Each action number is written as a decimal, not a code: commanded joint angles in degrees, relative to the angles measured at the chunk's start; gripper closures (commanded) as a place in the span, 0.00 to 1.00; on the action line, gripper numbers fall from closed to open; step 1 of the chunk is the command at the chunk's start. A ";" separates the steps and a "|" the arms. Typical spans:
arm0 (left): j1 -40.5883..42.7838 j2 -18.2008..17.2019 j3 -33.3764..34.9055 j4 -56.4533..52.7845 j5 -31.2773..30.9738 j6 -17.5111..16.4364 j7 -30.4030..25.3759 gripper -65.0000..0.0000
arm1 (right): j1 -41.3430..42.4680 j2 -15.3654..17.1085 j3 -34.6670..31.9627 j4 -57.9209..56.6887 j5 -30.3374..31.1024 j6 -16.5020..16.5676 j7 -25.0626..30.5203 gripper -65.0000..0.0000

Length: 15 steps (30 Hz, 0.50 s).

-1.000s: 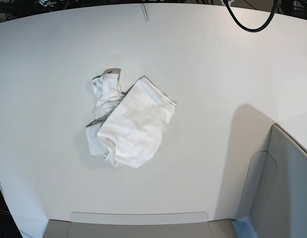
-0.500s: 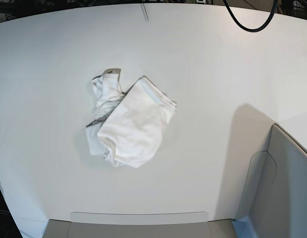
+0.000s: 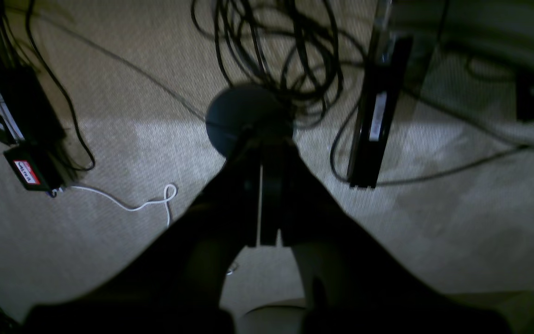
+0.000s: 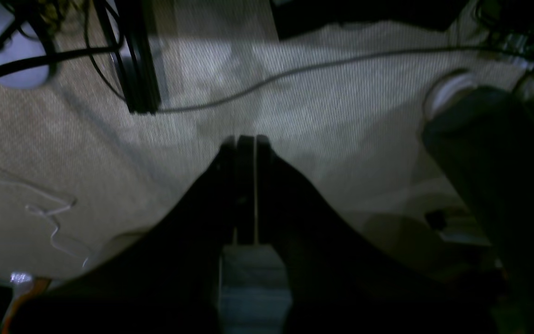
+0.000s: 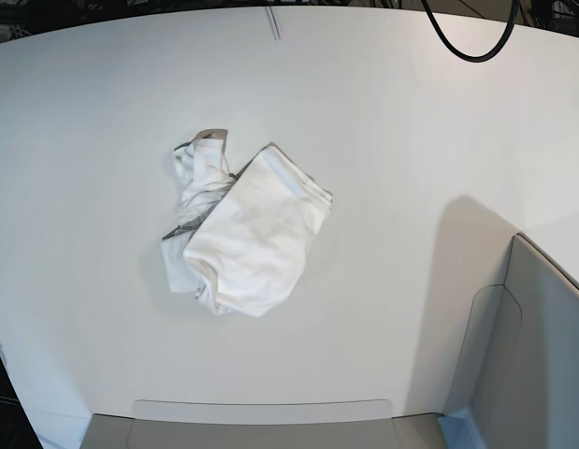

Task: Layout the t-shirt on the table in an organized manner, then fold the t-shirt properly

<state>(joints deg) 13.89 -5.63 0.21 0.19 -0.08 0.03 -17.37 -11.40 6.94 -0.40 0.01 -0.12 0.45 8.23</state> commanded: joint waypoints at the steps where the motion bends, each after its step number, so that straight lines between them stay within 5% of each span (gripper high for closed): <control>1: 1.45 -0.31 -0.16 -0.14 -0.23 0.19 -1.49 1.00 | -1.13 0.31 -0.08 -0.01 0.08 0.04 1.75 1.00; 8: 7.34 -0.31 -0.16 -0.14 -0.23 0.19 -13.45 1.00 | -7.28 1.46 -0.08 -0.01 0.08 0.04 12.83 1.00; 15: 14.99 -0.39 -3.42 -0.14 -0.32 0.36 -33.93 1.00 | -16.07 1.54 0.01 -0.01 0.16 0.04 38.32 1.00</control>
<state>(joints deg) 27.77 -5.85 -3.01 0.27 -0.01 0.01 -49.58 -26.02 8.19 -0.40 0.23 0.03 0.25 46.28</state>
